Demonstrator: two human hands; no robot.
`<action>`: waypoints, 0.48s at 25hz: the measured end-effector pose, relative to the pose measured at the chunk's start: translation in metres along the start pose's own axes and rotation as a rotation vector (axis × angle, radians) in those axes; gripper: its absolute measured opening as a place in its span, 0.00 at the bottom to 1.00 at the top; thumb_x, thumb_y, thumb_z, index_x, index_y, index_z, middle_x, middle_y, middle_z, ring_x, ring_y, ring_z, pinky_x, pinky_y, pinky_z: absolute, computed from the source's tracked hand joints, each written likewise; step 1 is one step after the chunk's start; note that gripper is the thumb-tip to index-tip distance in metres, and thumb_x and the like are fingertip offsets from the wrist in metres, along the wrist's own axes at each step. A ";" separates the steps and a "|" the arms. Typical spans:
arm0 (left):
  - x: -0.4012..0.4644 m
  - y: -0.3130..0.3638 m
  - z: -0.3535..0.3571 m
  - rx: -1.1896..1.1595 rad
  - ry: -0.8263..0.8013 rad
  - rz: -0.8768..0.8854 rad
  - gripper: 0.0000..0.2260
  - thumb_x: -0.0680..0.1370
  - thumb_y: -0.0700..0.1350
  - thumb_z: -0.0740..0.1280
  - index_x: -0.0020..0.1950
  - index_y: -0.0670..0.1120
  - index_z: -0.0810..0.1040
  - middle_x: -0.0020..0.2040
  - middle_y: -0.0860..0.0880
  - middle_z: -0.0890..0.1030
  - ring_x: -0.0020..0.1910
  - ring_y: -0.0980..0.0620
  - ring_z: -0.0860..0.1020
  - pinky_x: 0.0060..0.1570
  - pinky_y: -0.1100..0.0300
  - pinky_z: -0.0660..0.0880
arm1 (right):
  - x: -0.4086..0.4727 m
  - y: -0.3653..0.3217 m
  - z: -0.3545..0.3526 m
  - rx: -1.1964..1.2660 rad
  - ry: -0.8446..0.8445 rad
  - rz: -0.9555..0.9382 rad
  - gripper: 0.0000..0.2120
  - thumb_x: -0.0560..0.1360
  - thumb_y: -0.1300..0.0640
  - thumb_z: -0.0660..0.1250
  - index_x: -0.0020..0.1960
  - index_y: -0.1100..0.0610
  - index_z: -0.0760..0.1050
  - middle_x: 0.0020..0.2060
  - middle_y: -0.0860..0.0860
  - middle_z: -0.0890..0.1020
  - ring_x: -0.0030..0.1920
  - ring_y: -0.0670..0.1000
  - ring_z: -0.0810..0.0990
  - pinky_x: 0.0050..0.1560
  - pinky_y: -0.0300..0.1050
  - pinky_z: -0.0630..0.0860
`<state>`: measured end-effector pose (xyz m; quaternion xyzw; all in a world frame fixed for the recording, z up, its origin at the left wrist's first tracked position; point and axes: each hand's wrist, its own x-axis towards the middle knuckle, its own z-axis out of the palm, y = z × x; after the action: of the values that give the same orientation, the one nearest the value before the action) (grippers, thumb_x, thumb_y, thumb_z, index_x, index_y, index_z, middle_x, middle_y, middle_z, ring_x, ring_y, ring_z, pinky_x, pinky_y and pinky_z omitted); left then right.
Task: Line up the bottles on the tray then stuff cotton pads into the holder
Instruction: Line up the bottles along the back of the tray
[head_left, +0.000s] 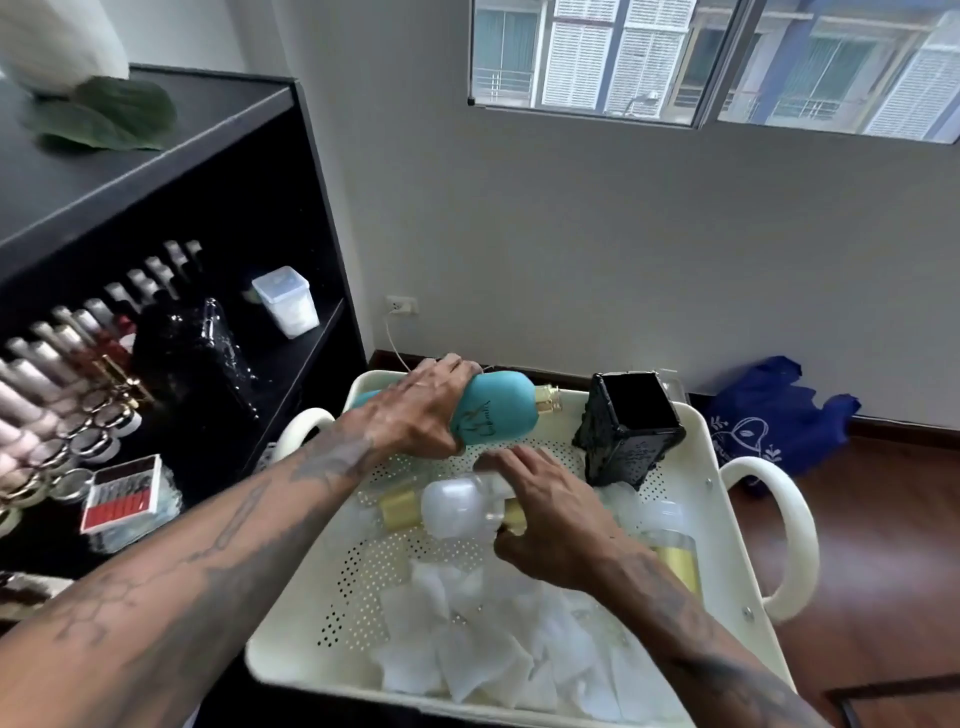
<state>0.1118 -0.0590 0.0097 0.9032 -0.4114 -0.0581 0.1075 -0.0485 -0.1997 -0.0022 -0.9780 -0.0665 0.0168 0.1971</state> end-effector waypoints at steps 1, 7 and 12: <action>-0.004 -0.005 -0.006 -0.081 0.033 -0.029 0.36 0.65 0.49 0.76 0.69 0.48 0.65 0.59 0.48 0.73 0.58 0.48 0.73 0.59 0.52 0.75 | -0.001 0.001 -0.003 0.074 0.020 0.026 0.33 0.67 0.52 0.70 0.70 0.45 0.64 0.63 0.44 0.70 0.62 0.48 0.69 0.59 0.40 0.71; -0.027 -0.025 -0.022 -0.510 0.231 -0.233 0.38 0.62 0.51 0.79 0.67 0.50 0.65 0.52 0.53 0.76 0.51 0.51 0.78 0.46 0.59 0.78 | 0.007 0.006 -0.006 0.521 0.239 0.246 0.30 0.66 0.54 0.76 0.66 0.45 0.71 0.56 0.45 0.76 0.56 0.46 0.75 0.53 0.41 0.73; -0.041 -0.049 -0.024 -0.683 0.304 -0.354 0.38 0.62 0.48 0.82 0.65 0.49 0.65 0.53 0.51 0.77 0.53 0.48 0.79 0.51 0.51 0.79 | 0.041 0.006 0.005 0.584 0.295 0.432 0.28 0.67 0.52 0.76 0.65 0.47 0.72 0.54 0.50 0.78 0.54 0.49 0.77 0.46 0.40 0.72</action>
<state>0.1255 0.0069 0.0222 0.8708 -0.1861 -0.0747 0.4488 -0.0071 -0.1974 -0.0090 -0.8640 0.1776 -0.0644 0.4666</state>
